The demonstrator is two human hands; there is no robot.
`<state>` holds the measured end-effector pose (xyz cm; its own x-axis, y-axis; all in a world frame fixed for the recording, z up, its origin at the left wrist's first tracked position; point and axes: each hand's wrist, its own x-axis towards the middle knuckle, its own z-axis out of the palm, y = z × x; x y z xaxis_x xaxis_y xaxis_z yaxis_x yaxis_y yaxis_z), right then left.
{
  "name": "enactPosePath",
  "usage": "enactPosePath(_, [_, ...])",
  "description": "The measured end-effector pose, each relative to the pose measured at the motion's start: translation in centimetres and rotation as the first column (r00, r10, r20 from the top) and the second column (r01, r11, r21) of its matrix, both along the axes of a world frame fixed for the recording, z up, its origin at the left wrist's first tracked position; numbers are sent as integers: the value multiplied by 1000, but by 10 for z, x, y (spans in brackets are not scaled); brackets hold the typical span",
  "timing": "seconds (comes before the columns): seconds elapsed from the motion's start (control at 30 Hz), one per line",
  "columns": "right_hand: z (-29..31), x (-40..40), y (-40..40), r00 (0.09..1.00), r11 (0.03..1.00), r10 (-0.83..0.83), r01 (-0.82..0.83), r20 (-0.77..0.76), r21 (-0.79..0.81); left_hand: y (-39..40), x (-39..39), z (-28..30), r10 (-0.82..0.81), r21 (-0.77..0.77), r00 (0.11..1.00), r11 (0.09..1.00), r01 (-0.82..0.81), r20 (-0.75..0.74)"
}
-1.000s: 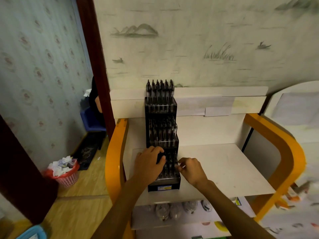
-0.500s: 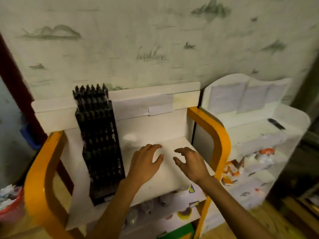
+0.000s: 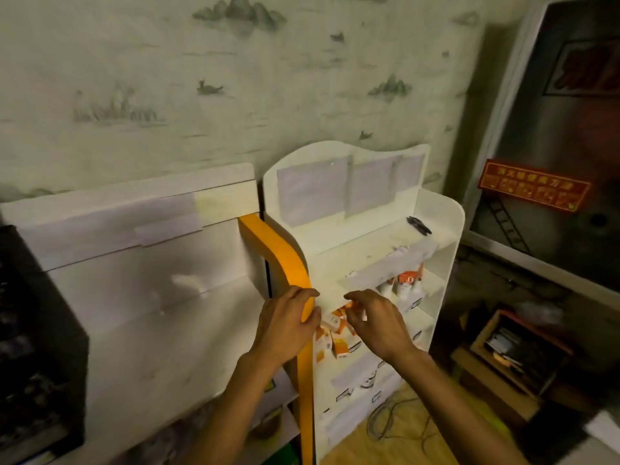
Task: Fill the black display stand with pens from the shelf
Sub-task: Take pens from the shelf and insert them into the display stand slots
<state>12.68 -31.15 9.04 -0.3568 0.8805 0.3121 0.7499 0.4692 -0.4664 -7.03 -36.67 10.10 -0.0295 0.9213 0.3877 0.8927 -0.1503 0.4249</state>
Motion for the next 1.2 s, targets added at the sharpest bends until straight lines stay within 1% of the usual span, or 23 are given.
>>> enactPosePath(0.23, [-22,78,49,996,996,-86,86,-32,-14,66,73,-11,-41,-23,999,999,40,-21])
enactPosePath(0.33, [-35,105,77,994,993,-113,113,-4,-43,100,99,-21,-69,-58,997,996,67,-34])
enactPosePath(0.43, [-42,131,115,994,993,-105,106,29,-49,144,123,-30,-90,-63,996,994,89,-16])
enactPosePath(0.57, [-44,168,178,993,992,-114,116,30,-52,210,154,-35,-102,-53,995,993,103,12])
enactPosePath(0.67, [-43,195,230,992,990,-122,124,32,-72,260,175,-37,-79,-61,996,995,82,50])
enactPosePath(0.87, [-34,230,338,993,991,-92,99,76,-94,356,201,-38,-33,-64,997,997,38,69])
enactPosePath(1.03, [-32,245,406,995,992,-90,93,39,-89,415,216,-39,28,-71,999,997,-25,37])
enactPosePath(1.2, [-39,261,468,997,990,-72,74,19,-122,466,232,-45,68,-140,997,988,-71,-26])
